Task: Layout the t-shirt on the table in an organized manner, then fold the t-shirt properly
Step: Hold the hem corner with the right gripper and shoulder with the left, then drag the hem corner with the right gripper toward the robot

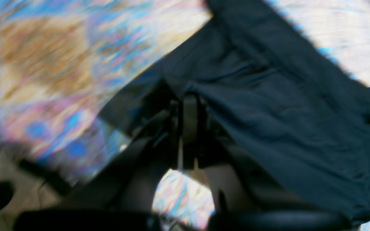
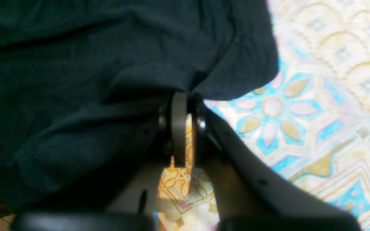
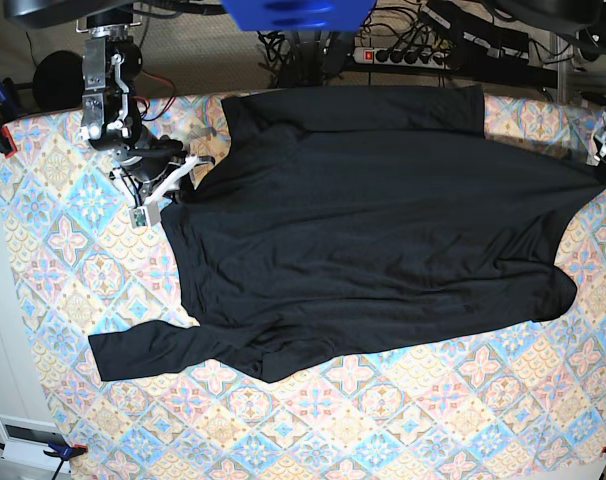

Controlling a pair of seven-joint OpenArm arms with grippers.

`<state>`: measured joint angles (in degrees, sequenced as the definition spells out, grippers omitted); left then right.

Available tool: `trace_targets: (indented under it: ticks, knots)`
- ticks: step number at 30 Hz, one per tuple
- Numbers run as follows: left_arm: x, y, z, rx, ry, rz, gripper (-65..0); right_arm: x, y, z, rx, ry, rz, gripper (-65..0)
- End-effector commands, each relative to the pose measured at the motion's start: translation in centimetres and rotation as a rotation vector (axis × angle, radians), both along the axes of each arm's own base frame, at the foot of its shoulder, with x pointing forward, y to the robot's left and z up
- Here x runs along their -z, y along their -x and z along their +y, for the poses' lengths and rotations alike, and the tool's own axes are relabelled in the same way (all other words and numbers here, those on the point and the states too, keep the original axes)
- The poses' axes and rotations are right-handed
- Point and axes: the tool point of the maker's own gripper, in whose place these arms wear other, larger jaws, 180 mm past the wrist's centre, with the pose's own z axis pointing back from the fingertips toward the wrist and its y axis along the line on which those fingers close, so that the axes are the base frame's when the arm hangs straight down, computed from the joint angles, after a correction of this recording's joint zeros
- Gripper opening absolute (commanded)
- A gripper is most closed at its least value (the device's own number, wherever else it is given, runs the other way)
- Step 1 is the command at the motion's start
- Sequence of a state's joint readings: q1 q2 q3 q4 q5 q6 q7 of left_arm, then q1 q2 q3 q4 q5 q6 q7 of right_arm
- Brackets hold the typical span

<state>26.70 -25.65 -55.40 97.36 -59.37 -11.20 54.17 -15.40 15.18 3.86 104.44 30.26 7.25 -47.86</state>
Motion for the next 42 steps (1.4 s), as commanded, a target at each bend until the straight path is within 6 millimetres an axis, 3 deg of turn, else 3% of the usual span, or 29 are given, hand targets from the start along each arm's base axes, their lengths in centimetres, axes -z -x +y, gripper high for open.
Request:
trace_targets:
  ticks: [1, 8, 14, 21, 27, 31, 42]
  knots:
    - [-1.3, -0.9, 0.5, 0.0, -0.025, -0.037, -65.0, -1.1, -0.8, -0.2, 0.0, -0.001, -0.044, -62.6]
    - [-1.4, -1.4, 0.5, -0.006, -0.017, -0.054, -65.0, -0.6, -0.4, -0.2, -0.005, 0.005, -0.008, -61.4]
    - [-1.3, -1.2, 0.5, -0.007, -0.017, -0.047, -65.0, -0.3, 0.3, -1.5, 0.026, 0.013, 0.033, -44.4]
    - [-0.9, -1.0, 0.1, 0.009, -0.001, -0.018, -65.0, -0.5, 0.1, 0.4, 0.037, -0.157, 0.044, -34.5]
    - [-0.8, -0.9, 0.1, 0.011, 0.001, -0.017, -65.0, 1.9, 1.1, 0.2, 0.094, -0.262, 0.128, -33.9]
    - [-0.8, -0.9, 0.1, 0.011, 0.001, -0.017, -65.0, 1.6, -0.7, 0.0, 0.11, -0.272, 0.086, -33.9]
    - [-0.8, -1.0, 0.1, 0.01, 0.0, -0.018, -65.0, 1.9, -0.8, 0.6, 0.119, -0.293, 0.091, -36.1]
